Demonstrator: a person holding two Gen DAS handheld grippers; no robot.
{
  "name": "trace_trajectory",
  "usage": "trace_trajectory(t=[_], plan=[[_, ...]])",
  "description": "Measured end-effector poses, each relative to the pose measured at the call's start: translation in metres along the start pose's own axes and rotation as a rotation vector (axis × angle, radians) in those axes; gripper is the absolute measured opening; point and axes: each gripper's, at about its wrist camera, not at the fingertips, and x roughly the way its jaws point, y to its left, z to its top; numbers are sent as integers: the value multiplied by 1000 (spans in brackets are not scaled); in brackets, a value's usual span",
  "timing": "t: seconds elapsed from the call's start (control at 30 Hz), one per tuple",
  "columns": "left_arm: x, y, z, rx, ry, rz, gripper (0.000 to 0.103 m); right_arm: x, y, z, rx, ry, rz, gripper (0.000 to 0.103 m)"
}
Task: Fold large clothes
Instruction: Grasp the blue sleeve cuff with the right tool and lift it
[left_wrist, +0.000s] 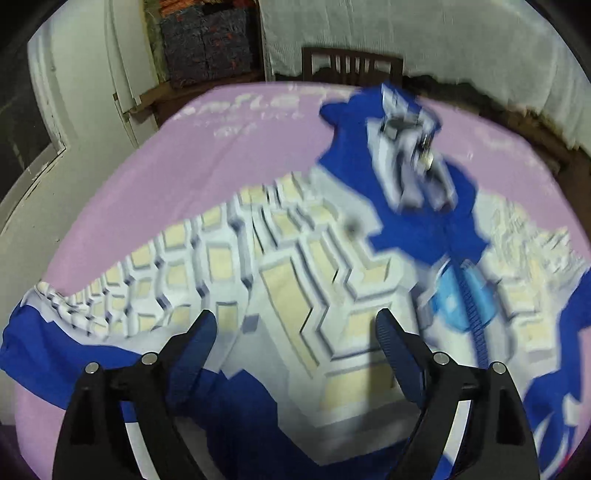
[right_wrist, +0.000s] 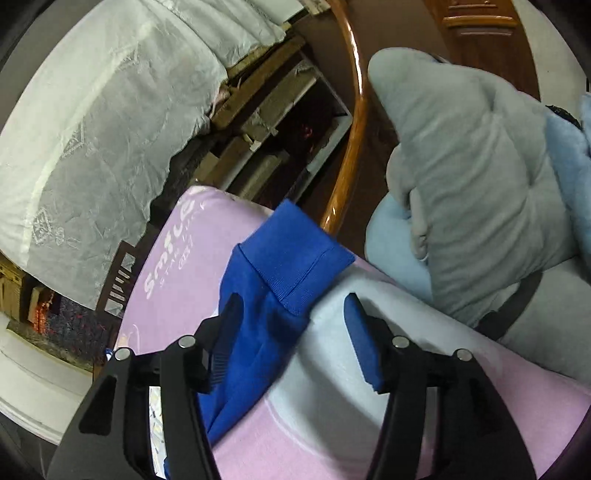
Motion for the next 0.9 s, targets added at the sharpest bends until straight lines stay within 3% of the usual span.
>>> trace_trajectory(t=[0.1,0.17,0.2,0.3,0.43,0.53,0.9], plan=[[1,10,1,-41,2,-22,95,15,7,8,-53,-11,-17,56],[3,13,2,-50,9,-32,96,22,5,10,-52,-31,13,40],[3,14,2,-50,10,-33,96,25,2,9,-49,-31,30,18],[0,14,0,-36,-1,-17,96,25,7,12,-80,-45,55,9],[-18,20,1,-26,-68,36,96,-1,28,7,-155,-96,111,7],[-24,27,3,-40,-76,29,96,-14,56,-7,-222,-96,159,7],[-38,36,8,-64,-80,-17,96,-34,190,-106,-550,21,287,6]])
